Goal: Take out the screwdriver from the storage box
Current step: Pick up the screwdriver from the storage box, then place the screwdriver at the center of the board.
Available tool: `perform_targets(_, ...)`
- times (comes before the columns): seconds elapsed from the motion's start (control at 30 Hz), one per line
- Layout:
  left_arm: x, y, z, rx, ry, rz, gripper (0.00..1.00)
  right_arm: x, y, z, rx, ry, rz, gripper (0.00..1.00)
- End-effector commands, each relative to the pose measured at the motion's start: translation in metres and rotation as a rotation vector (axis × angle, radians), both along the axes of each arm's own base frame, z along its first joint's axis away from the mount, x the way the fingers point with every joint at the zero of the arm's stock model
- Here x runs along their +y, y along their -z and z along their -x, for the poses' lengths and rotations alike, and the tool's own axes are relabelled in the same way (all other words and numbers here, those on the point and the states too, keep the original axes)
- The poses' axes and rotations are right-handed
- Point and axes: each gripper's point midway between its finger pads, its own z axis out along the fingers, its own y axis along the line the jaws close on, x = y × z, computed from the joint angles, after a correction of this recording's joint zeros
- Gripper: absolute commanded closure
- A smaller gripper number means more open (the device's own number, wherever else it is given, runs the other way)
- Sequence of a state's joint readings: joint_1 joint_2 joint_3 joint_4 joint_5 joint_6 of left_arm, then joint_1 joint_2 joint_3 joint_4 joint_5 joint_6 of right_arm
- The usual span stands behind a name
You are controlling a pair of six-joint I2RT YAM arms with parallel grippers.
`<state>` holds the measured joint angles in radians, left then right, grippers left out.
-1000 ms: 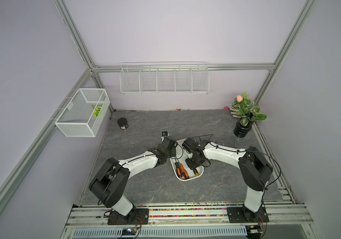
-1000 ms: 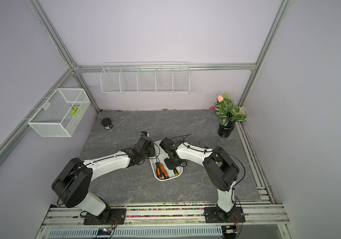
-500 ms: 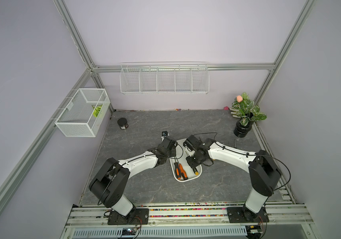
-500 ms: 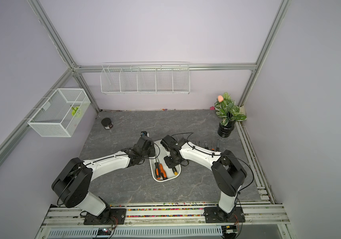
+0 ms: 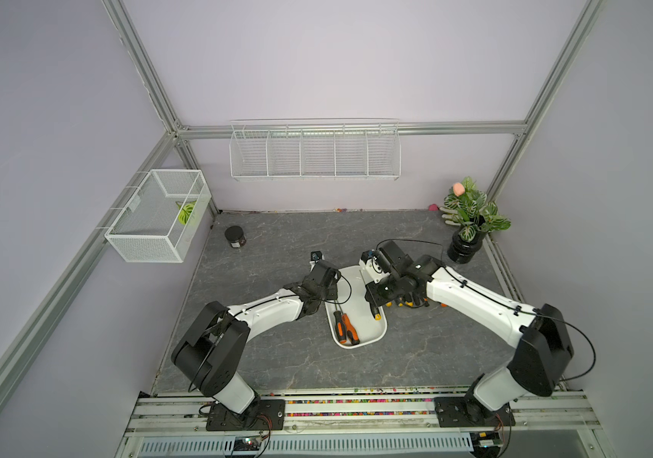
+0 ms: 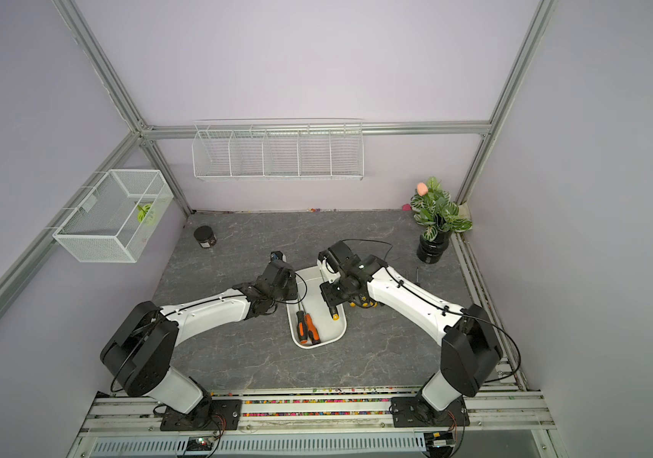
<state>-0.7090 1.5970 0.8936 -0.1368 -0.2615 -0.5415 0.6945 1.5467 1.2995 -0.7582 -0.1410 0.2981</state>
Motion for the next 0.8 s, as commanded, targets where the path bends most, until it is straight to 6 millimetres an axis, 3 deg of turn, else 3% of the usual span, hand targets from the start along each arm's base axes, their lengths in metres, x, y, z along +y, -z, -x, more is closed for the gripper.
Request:
perform_targets(0.0,-0.001,0.0,-0.006,-0.01,0.013,-0.044,1.0,-0.015,-0.021,0.001,-0.013,0.019,-0.033,1.0)
perform_targets(0.2,-0.001,0.002,-0.005,-0.004,0.016,-0.044,1.0,-0.071,-0.027,-0.01,-0.058,0.104,0.087,1.0)
perform_targets(0.47,-0.001,-0.003,-0.004,-0.008,0.019,-0.036,1.0,-0.16,-0.002,-0.03,-0.008,0.29,0.151,1.0)
perform_targets(0.77,0.0,-0.006,-0.002,-0.017,0.022,-0.031,1.0,-0.222,0.024,-0.051,0.038,0.447,0.201,1.0)
